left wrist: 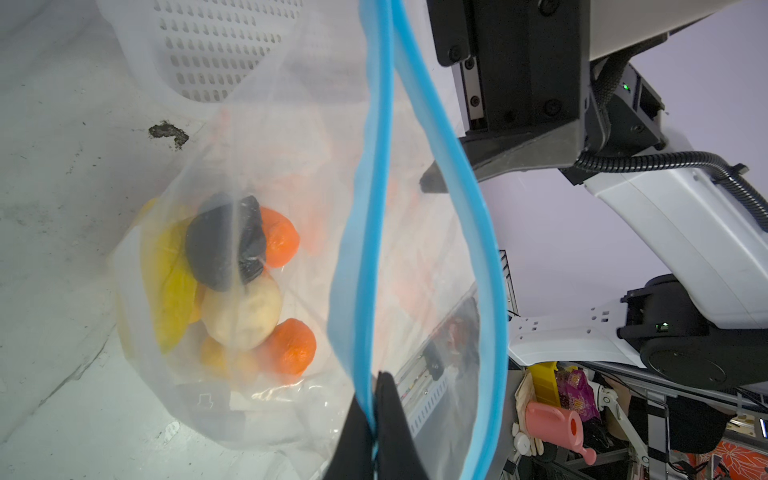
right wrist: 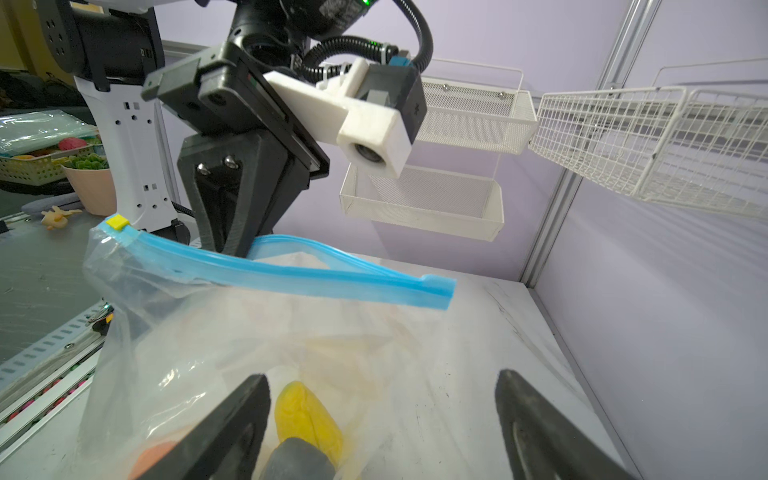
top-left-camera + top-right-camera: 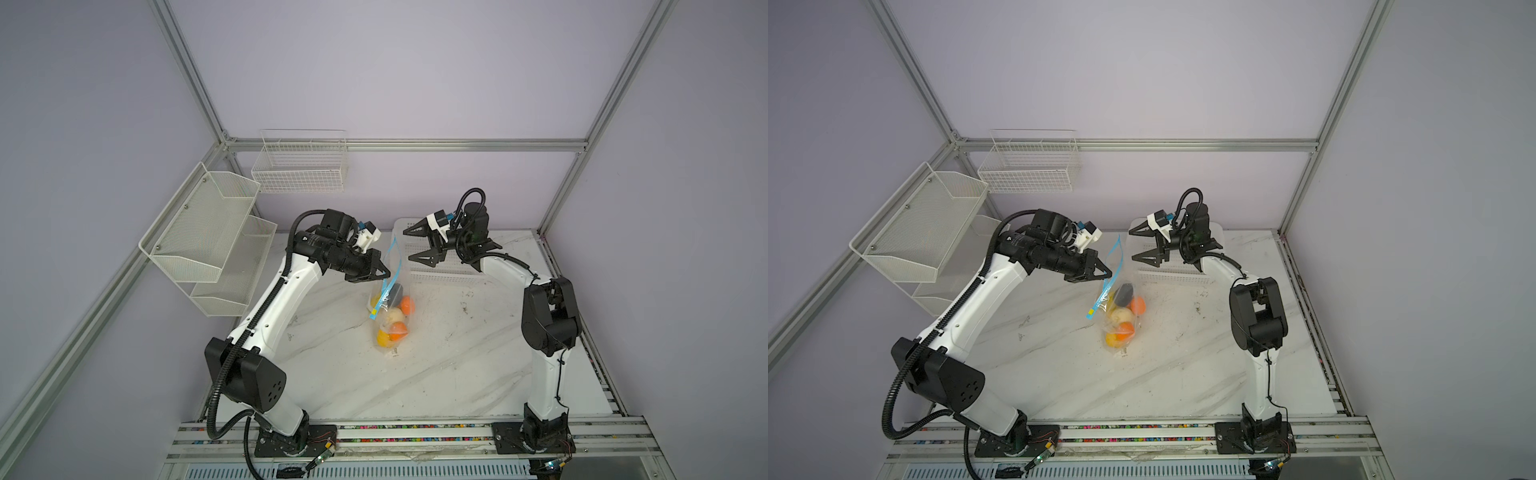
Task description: Place the food in the zip-top bag and seal the zipper
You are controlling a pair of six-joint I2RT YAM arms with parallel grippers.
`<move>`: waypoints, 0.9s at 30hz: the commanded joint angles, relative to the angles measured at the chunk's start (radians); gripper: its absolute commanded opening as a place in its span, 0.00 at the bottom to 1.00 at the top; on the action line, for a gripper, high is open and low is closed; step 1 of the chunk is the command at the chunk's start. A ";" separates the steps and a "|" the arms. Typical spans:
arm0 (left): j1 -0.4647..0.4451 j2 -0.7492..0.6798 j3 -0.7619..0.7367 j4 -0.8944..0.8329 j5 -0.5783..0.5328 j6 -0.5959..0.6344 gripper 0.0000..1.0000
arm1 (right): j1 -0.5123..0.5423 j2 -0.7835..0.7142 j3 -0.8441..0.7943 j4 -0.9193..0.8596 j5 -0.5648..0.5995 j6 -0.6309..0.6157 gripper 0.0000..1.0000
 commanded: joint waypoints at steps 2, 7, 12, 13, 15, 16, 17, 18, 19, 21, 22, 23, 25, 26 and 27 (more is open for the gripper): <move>0.005 0.006 0.099 -0.001 0.004 0.014 0.00 | 0.019 -0.020 -0.032 0.158 -0.019 0.086 0.90; 0.006 -0.002 0.101 0.005 0.021 0.002 0.00 | 0.048 -0.187 -0.188 -0.030 0.108 -0.136 0.93; 0.006 -0.007 0.087 0.030 0.057 -0.016 0.01 | 0.072 -0.233 -0.126 -0.426 0.244 -0.392 0.92; 0.006 -0.006 0.083 0.036 0.066 -0.019 0.03 | 0.078 -0.247 -0.136 -0.439 0.264 -0.399 0.92; 0.006 -0.007 0.071 0.048 0.082 -0.029 0.05 | 0.087 -0.284 -0.182 -0.410 0.282 -0.390 0.92; 0.006 -0.011 0.060 0.061 0.089 -0.039 0.07 | 0.092 -0.304 -0.212 -0.368 0.288 -0.363 0.92; 0.006 -0.018 0.048 0.079 0.099 -0.049 0.09 | 0.098 -0.321 -0.238 -0.332 0.292 -0.338 0.92; 0.006 -0.027 0.032 0.097 0.107 -0.057 0.11 | 0.105 -0.330 -0.253 -0.319 0.296 -0.331 0.92; 0.005 -0.037 0.016 0.115 0.114 -0.067 0.13 | 0.114 -0.335 -0.259 -0.322 0.303 -0.330 0.92; 0.005 -0.052 -0.008 0.146 0.124 -0.077 0.18 | 0.129 -0.332 -0.258 -0.339 0.316 -0.342 0.92; 0.005 -0.055 -0.012 0.150 0.124 -0.079 0.20 | 0.135 -0.329 -0.260 -0.342 0.321 -0.344 0.92; 0.005 -0.059 -0.016 0.153 0.127 -0.080 0.23 | 0.139 -0.324 -0.259 -0.341 0.327 -0.344 0.92; 0.005 -0.062 -0.020 0.156 0.138 -0.083 0.26 | 0.144 -0.315 -0.255 -0.341 0.333 -0.344 0.91; 0.006 -0.063 -0.025 0.159 0.143 -0.086 0.28 | 0.145 -0.311 -0.253 -0.342 0.335 -0.344 0.90; 0.005 -0.068 -0.030 0.165 0.147 -0.091 0.30 | 0.146 -0.308 -0.249 -0.344 0.337 -0.344 0.90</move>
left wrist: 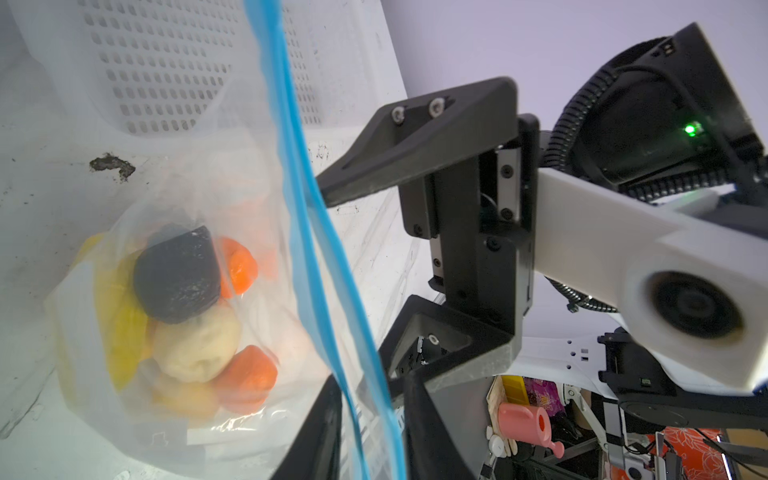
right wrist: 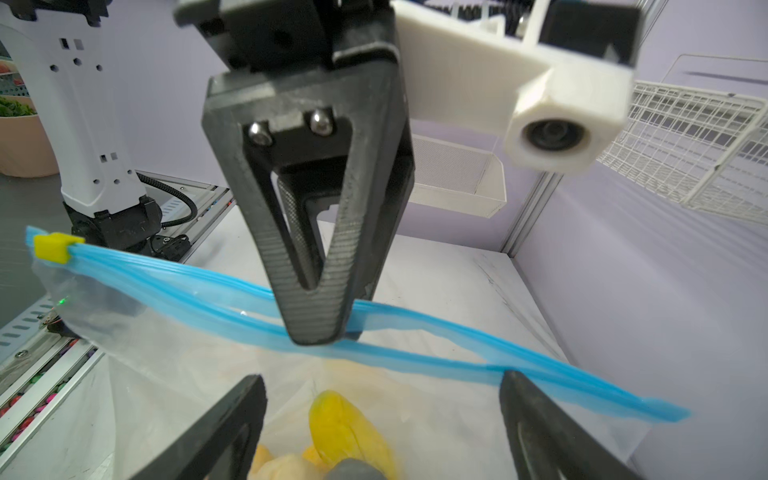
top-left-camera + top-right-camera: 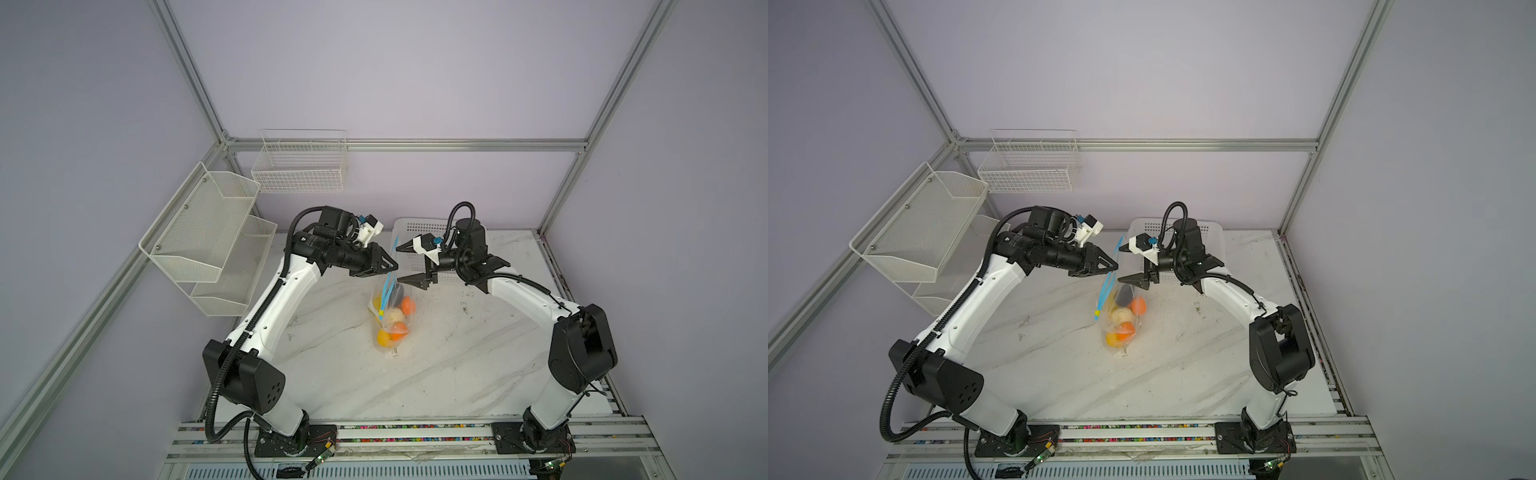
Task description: Place the food in the zip-top bag and seal the zipper
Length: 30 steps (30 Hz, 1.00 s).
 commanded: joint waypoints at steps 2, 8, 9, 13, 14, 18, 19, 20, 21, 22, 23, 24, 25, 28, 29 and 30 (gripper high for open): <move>0.003 -0.062 -0.038 0.065 0.052 -0.024 0.37 | 0.010 0.012 0.011 -0.015 0.012 -0.036 0.90; -0.003 -0.106 -0.093 0.071 -0.006 -0.023 0.53 | 0.012 0.030 0.028 -0.006 0.012 -0.027 0.88; -0.005 -0.112 -0.101 0.063 -0.030 -0.018 0.53 | 0.012 0.029 0.028 -0.005 0.012 -0.026 0.88; -0.017 -0.107 -0.096 -0.001 -0.124 0.019 0.53 | 0.012 0.031 0.027 -0.005 0.014 -0.024 0.88; -0.026 -0.105 -0.090 -0.014 -0.144 0.028 0.52 | 0.012 0.031 0.028 -0.006 0.017 -0.024 0.88; -0.071 -0.083 -0.049 -0.065 -0.218 0.055 0.50 | 0.012 0.033 0.029 -0.011 0.019 -0.024 0.87; -0.083 -0.074 -0.034 -0.081 -0.239 0.064 0.48 | 0.012 0.033 0.029 -0.011 0.019 -0.024 0.87; -0.092 -0.065 -0.019 -0.099 -0.259 0.071 0.46 | 0.012 0.031 0.029 -0.011 0.018 -0.024 0.87; -0.099 -0.059 -0.007 -0.114 -0.276 0.076 0.44 | 0.013 0.030 0.029 -0.011 0.018 -0.024 0.87; -0.105 -0.053 0.007 -0.129 -0.296 0.081 0.40 | 0.013 0.030 0.029 -0.011 0.018 -0.025 0.87; -0.107 -0.047 0.016 -0.144 -0.312 0.086 0.37 | 0.012 0.028 0.029 -0.011 0.017 -0.024 0.87; -0.110 -0.044 0.023 -0.155 -0.327 0.089 0.34 | 0.013 0.027 0.027 -0.011 0.015 -0.023 0.87; -0.110 -0.042 0.030 -0.162 -0.338 0.094 0.30 | 0.012 0.026 0.026 -0.009 0.013 -0.024 0.87; -0.110 -0.045 0.040 -0.173 -0.362 0.096 0.19 | 0.013 0.022 0.023 -0.012 0.008 -0.024 0.87; -0.111 -0.045 0.044 -0.173 -0.363 0.096 0.16 | 0.012 0.019 0.024 -0.013 0.008 -0.024 0.86; -0.111 -0.046 0.049 -0.175 -0.363 0.096 0.15 | 0.012 0.018 0.022 -0.016 0.009 -0.025 0.86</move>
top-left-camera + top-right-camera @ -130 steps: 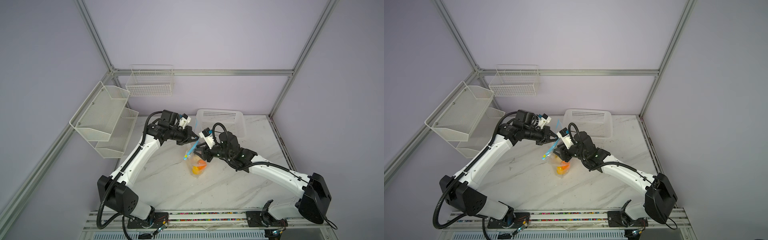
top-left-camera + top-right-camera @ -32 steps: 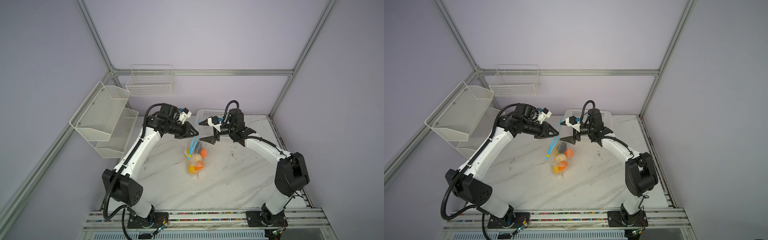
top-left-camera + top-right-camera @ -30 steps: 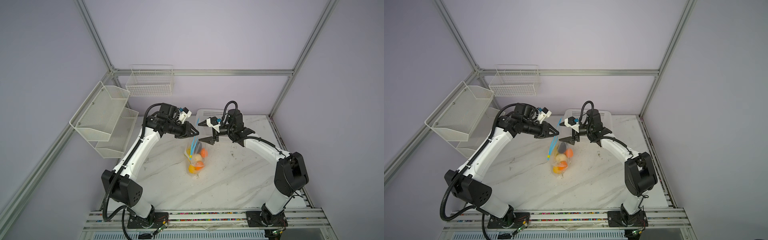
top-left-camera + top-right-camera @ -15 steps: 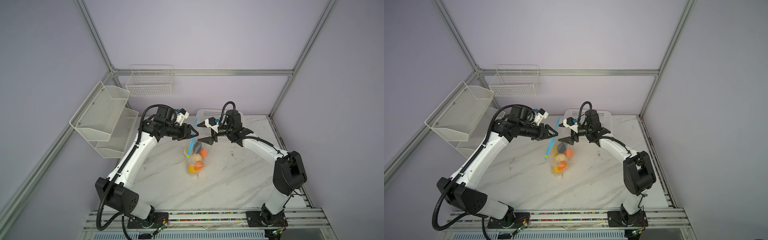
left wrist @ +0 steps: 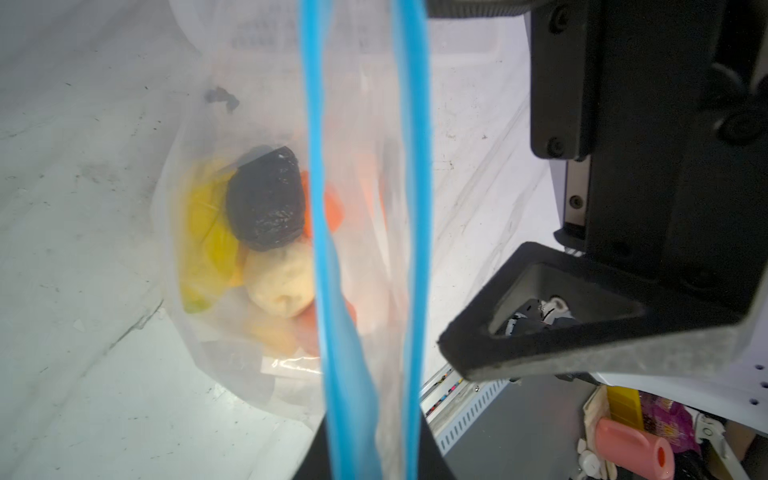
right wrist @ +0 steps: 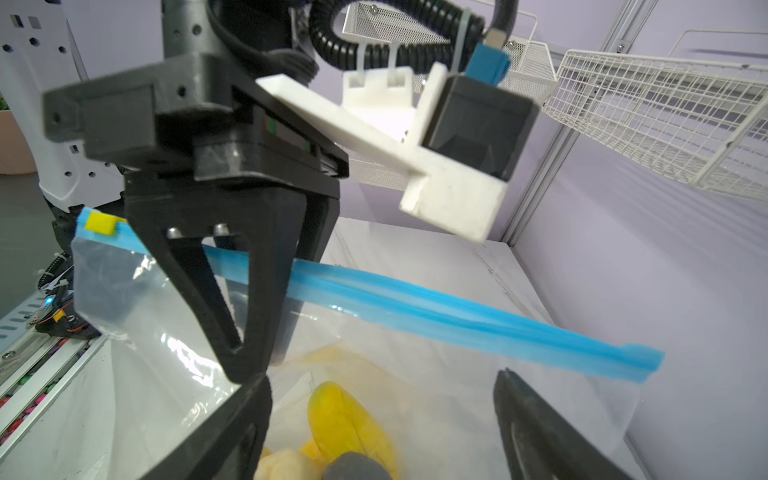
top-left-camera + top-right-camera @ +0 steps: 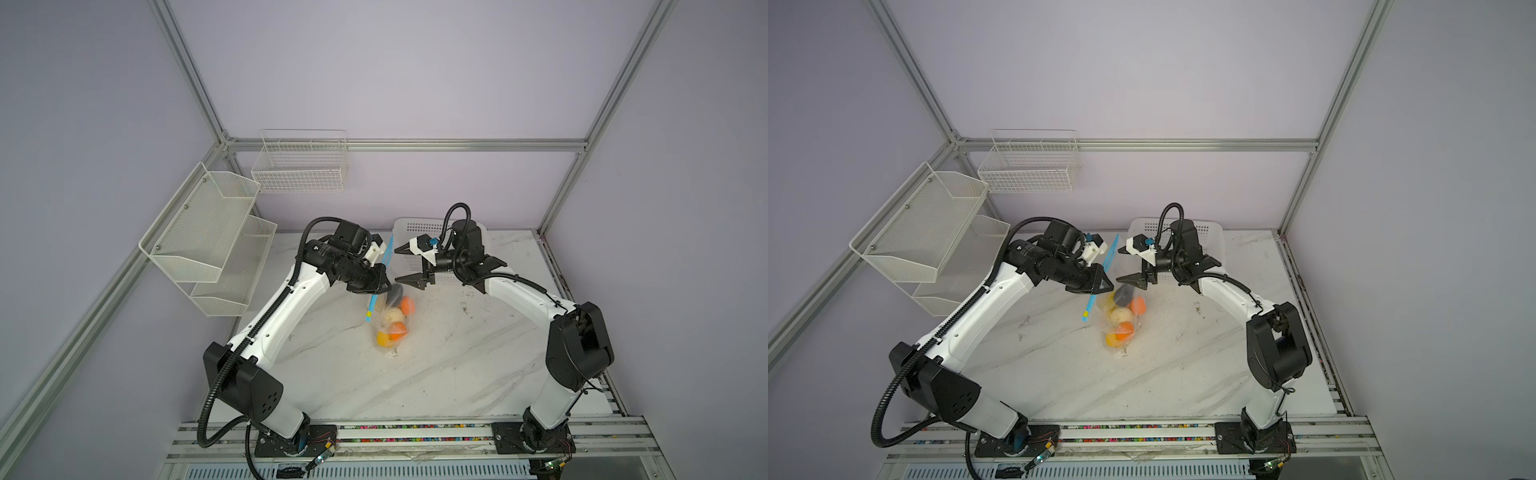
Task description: Place the food in the zip-top bag and seal the zipper
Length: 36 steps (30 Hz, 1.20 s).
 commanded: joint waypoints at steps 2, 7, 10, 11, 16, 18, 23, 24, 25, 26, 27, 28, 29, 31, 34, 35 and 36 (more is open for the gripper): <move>-0.004 -0.014 0.128 -0.032 -0.041 0.020 0.11 | 0.001 -0.008 0.014 -0.015 -0.019 -0.022 0.86; -0.009 -0.010 0.191 -0.076 -0.071 0.035 0.04 | -0.015 -0.028 0.013 -0.023 -0.027 -0.017 0.85; -0.014 -0.008 0.214 -0.089 -0.075 0.045 0.00 | -0.023 -0.044 0.014 -0.022 -0.020 -0.013 0.84; -0.017 -0.004 0.216 -0.093 -0.077 0.050 0.00 | -0.023 -0.049 0.014 -0.022 -0.017 -0.013 0.84; -0.028 0.009 0.237 -0.127 -0.096 0.081 0.00 | -0.030 -0.078 0.003 -0.025 -0.013 -0.015 0.84; -0.034 0.011 0.254 -0.141 -0.113 0.101 0.00 | -0.043 -0.095 -0.005 -0.025 -0.017 -0.012 0.84; -0.082 0.011 0.324 -0.169 -0.207 0.199 0.00 | -0.088 -0.138 -0.019 -0.033 -0.075 0.015 0.81; -0.095 0.014 0.336 -0.167 -0.226 0.218 0.00 | -0.095 -0.149 -0.028 -0.031 -0.082 0.014 0.81; -0.104 0.013 0.346 -0.154 -0.252 0.240 0.00 | -0.103 -0.159 -0.034 -0.030 -0.091 0.013 0.81; -0.111 0.007 0.345 -0.141 -0.272 0.266 0.00 | -0.112 -0.165 -0.036 -0.030 -0.099 0.011 0.81; -0.115 0.001 0.342 -0.135 -0.279 0.294 0.00 | -0.124 -0.167 -0.036 -0.028 -0.108 0.011 0.81; -0.119 -0.009 0.331 -0.129 -0.276 0.325 0.00 | -0.138 -0.168 -0.036 -0.024 -0.123 0.011 0.80; -0.123 -0.033 0.303 -0.106 -0.290 0.360 0.00 | -0.153 -0.169 -0.039 -0.015 -0.136 0.012 0.79; -0.134 -0.086 0.229 -0.050 -0.324 0.423 0.00 | -0.173 -0.173 -0.044 -0.010 -0.158 0.010 0.78; -0.152 -0.166 0.118 0.093 -0.367 0.480 0.00 | -0.180 -0.196 -0.052 -0.017 -0.138 0.008 0.77; -0.156 -0.185 0.098 0.129 -0.355 0.495 0.00 | -0.181 -0.206 -0.059 -0.020 -0.123 0.007 0.77; -0.156 -0.188 0.086 0.148 -0.344 0.507 0.00 | -0.180 -0.216 -0.062 -0.023 -0.109 0.007 0.77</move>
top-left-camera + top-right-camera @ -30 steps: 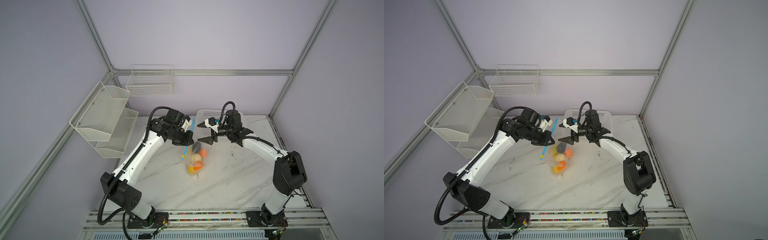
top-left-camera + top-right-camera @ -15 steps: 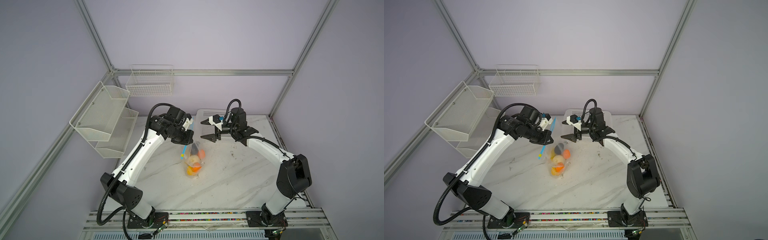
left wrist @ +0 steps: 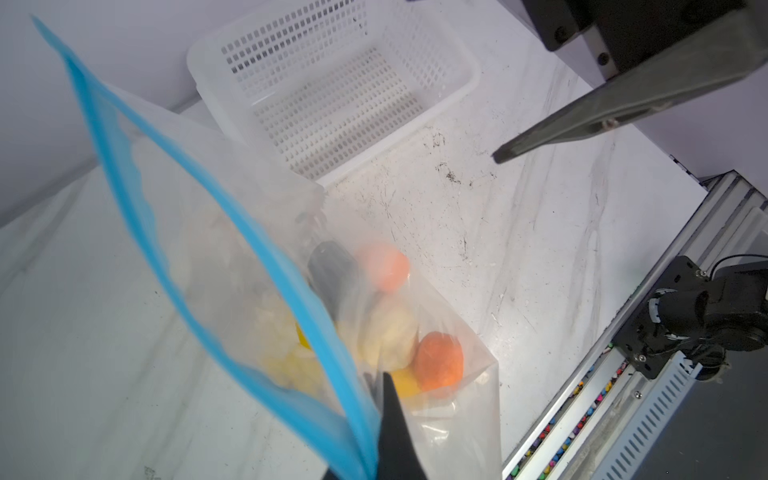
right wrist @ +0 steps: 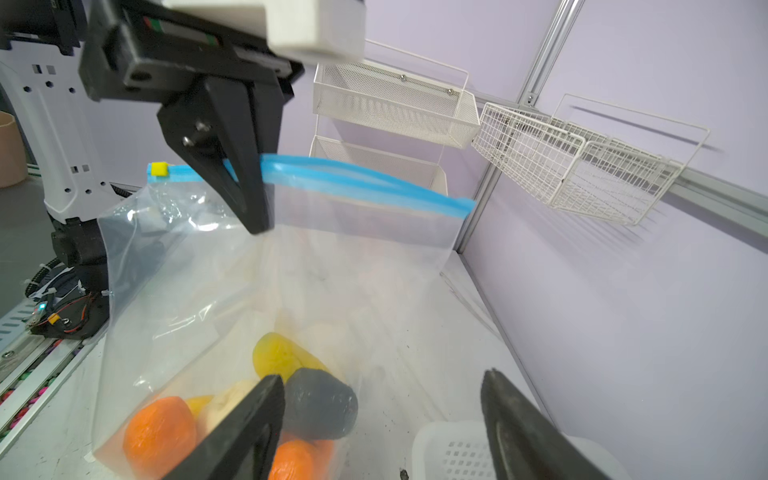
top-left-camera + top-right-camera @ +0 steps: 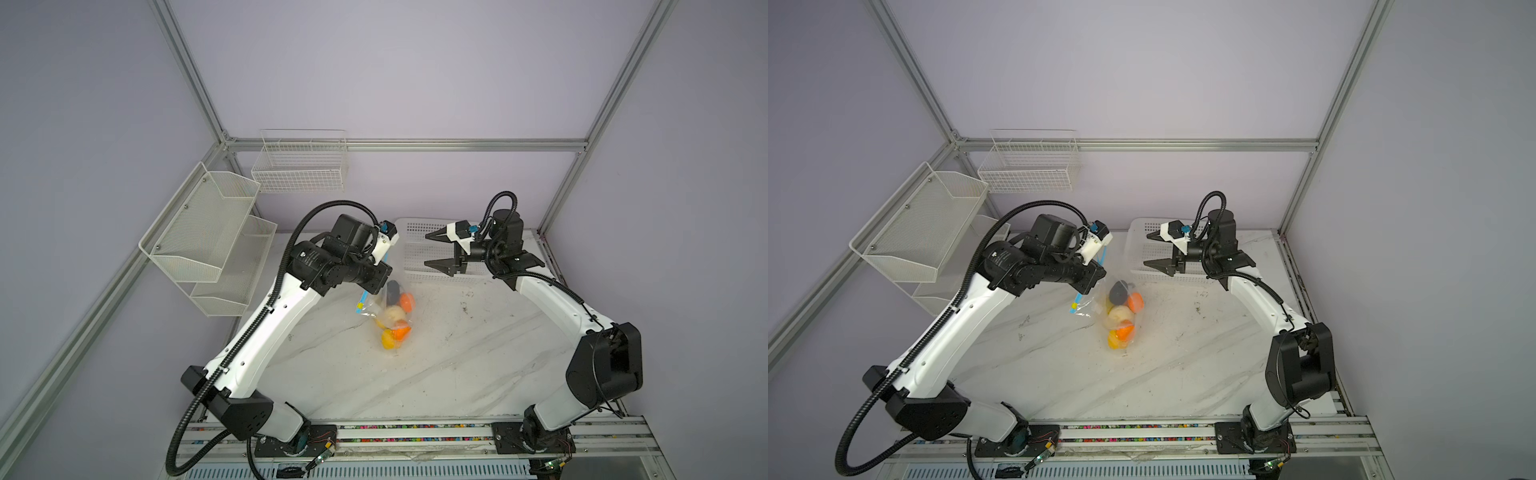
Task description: Place the food in the zip-top bag and seal the zipper
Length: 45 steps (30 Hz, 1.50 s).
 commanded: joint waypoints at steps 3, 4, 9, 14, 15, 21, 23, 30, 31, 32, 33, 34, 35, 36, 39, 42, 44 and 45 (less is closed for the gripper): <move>-0.015 -0.071 -0.064 0.178 0.013 0.187 0.00 | -0.001 -0.093 -0.036 -0.008 0.026 -0.012 0.78; -0.015 -0.072 -0.066 0.178 0.020 0.206 0.00 | -0.005 -0.108 -0.046 -0.007 0.025 -0.016 0.78; -0.028 -0.072 -0.082 0.179 0.114 0.296 0.00 | -0.019 -0.172 -0.084 -0.009 0.007 -0.054 0.80; -0.051 -0.131 -0.171 0.137 0.176 0.392 0.00 | -0.022 -0.210 -0.111 -0.016 0.008 -0.072 0.80; -0.054 -0.144 -0.184 0.126 0.186 0.399 0.00 | -0.021 -0.206 -0.108 -0.029 0.006 -0.084 0.80; -0.076 -0.252 -0.314 0.102 0.279 0.473 0.00 | -0.020 -0.121 -0.065 -0.042 -0.126 -0.108 0.71; -0.078 -0.268 -0.340 0.100 0.256 0.486 0.00 | -0.014 -0.089 -0.050 -0.050 -0.140 -0.088 0.70; -0.079 -0.250 -0.365 0.095 0.223 0.535 0.00 | 0.021 -0.043 -0.056 -0.031 -0.168 -0.094 0.71; -0.079 -0.245 -0.364 0.094 0.224 0.538 0.00 | 0.028 -0.032 -0.054 -0.029 -0.176 -0.095 0.70; -0.079 -0.238 -0.363 0.093 0.224 0.542 0.00 | 0.039 -0.018 -0.048 -0.027 -0.183 -0.095 0.70; -0.078 -0.231 -0.361 0.091 0.225 0.549 0.00 | 0.051 -0.003 -0.040 -0.033 -0.186 -0.096 0.70; -0.078 -0.227 -0.360 0.088 0.224 0.552 0.00 | 0.062 0.009 -0.031 -0.040 -0.186 -0.103 0.70; -0.078 -0.222 -0.360 0.088 0.221 0.556 0.00 | 0.072 0.023 -0.022 -0.049 -0.186 -0.107 0.70; -0.079 -0.218 -0.358 0.086 0.218 0.560 0.00 | 0.083 0.037 -0.010 -0.068 -0.176 -0.116 0.70; -0.081 -0.211 -0.355 0.080 0.209 0.568 0.00 | 0.101 0.073 0.039 -0.174 -0.155 -0.204 0.70; -0.084 -0.207 -0.346 0.075 0.216 0.560 0.00 | 0.113 0.101 0.074 -0.235 -0.148 -0.248 0.68; -0.087 -0.210 -0.343 0.073 0.228 0.556 0.00 | 0.117 0.111 0.094 -0.266 -0.147 -0.254 0.64; -0.088 -0.211 -0.343 0.074 0.230 0.555 0.00 | 0.117 0.115 0.107 -0.299 -0.145 -0.274 0.61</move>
